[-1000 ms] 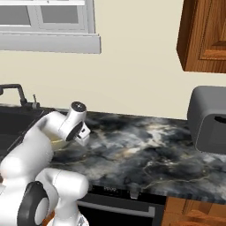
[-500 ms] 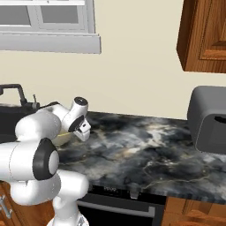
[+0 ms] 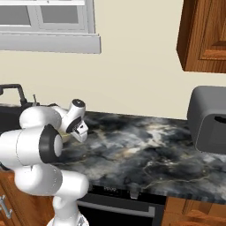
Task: Pick the cup and bowl from the counter and place them on the counter next to the sink.
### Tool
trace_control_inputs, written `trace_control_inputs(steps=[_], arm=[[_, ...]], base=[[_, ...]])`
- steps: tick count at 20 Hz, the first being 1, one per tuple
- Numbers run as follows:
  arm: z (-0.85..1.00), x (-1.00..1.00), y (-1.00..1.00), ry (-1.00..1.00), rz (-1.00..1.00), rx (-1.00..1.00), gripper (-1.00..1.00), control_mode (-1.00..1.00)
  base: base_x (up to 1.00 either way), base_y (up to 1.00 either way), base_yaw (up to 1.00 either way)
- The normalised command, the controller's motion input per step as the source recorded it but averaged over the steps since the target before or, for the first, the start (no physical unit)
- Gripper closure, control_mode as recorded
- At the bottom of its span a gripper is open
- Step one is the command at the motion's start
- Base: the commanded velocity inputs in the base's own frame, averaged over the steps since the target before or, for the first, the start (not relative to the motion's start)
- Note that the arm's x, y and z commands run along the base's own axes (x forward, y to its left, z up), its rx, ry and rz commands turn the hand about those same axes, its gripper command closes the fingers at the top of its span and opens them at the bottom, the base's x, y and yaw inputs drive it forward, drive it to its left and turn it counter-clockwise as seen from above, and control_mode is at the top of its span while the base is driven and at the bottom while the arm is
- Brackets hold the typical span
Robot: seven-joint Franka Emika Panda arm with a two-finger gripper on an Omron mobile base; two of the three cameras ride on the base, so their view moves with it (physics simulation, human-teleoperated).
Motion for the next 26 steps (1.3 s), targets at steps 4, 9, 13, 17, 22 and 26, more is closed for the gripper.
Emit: trace_control_inputs(steps=[4, 9, 13, 17, 22, 26], arm=[[-0.33, 0.00, 0.00, -0.07, 0.00, 0.00, 1.00, -1.00], [-0.11, -0.03, 0.00, -0.04, 0.00, 0.00, 1.00, -1.00], [0.00, -0.03, 0.00, 0.00, 0.00, 0.00, -1.00, -1.00], [0.00, -0.02, 0.00, 0.00, 0.00, 0.00, -1.00, -1.00], [0.14, 0.00, -0.05, 0.00, 0.00, 0.00, -1.00, -1.00], [0.34, 0.00, -0.20, 0.00, 0.00, 0.00, -1.00, -1.00]], base=[[0.00, 0.00, 0.00], [0.00, 0.00, 0.00], [0.00, 0.00, 0.00], [0.00, 0.00, 0.00], [0.00, 0.00, 0.00], [0.00, 0.00, 0.00]])
